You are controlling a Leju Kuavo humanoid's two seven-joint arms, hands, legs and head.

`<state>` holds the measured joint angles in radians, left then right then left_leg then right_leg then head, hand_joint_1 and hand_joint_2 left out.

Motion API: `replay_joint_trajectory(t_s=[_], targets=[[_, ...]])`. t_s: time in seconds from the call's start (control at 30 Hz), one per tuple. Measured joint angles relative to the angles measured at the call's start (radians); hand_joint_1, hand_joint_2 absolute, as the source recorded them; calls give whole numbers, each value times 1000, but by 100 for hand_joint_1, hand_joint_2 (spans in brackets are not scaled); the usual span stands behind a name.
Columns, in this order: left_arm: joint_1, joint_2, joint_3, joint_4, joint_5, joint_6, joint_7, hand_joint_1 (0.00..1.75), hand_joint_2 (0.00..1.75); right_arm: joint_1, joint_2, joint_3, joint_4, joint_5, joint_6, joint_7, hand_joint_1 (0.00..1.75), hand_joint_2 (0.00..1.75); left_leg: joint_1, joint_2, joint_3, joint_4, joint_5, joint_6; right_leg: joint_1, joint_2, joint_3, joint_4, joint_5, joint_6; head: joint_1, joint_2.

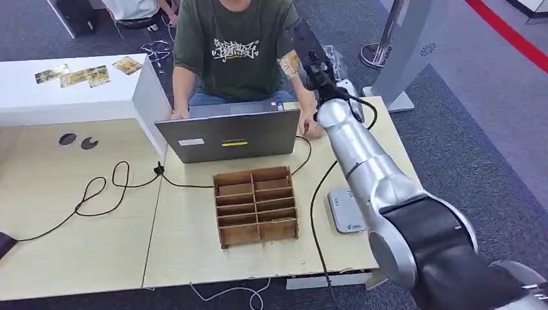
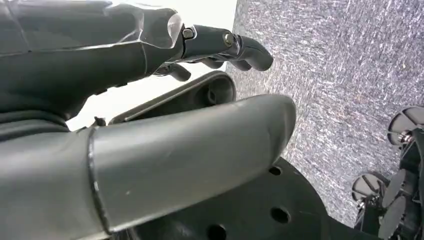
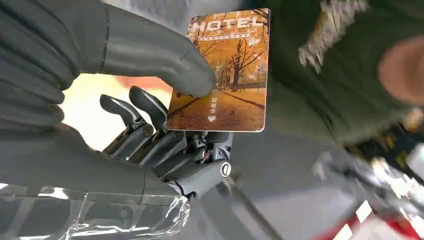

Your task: Pass the card to the sensor for recognition and then transmit it.

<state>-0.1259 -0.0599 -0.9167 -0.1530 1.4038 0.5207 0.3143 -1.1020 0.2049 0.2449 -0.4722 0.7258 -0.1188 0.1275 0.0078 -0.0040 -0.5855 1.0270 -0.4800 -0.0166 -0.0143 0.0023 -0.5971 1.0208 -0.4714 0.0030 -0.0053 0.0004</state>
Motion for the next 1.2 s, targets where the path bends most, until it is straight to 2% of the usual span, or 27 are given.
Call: replay_joint_trajectory(t_s=[0.07, 0.17, 0.4, 0.8, 1.0, 1.2], targets=[[0, 4, 0, 0, 6, 0, 0, 0, 0, -10, 0, -26, 22, -57, 77, 14, 175, 175, 0, 0, 0, 0, 0, 0, 0, 0, 0, 0, 0, 0, 0, 0], [0, 8, 0, 0, 11, -1, 0, 0, 0, -23, 0, -61, 51, -96, 110, 22, 175, 175, 0, 0, 0, 0, 0, 0, 0, 0, 0, 0, 0, 0, 0, 0], [-1, 13, 0, 0, 11, -1, 0, 0, 0, -32, 0, -100, 87, -104, 112, 22, 175, 175, 0, 0, 0, 0, 0, 0, 0, 0, 0, 0, 0, 0, 0, 0], [0, 13, 0, 0, 23, -2, -3, 0, 0, -33, -2, -104, 108, -109, 108, 24, 175, 175, 0, 0, 0, 0, 0, 0, 0, 0, 0, 0, 0, 0, 0, 0], [2, 13, 0, 0, 44, -9, -12, 0, 0, -33, -12, -106, 108, -143, 109, -20, 175, 175, 0, 0, 0, 0, 0, 0, 0, 0, 0, 0, 0, 0, 0, 0], [4, 13, 2, 0, 72, -8, -21, 0, 0, 9, -51, -127, 91, -206, 104, -109, 175, 175, 0, 0, 0, 0, 0, 0, 0, 0, 0, -1, 0, 0, 0, 0]])
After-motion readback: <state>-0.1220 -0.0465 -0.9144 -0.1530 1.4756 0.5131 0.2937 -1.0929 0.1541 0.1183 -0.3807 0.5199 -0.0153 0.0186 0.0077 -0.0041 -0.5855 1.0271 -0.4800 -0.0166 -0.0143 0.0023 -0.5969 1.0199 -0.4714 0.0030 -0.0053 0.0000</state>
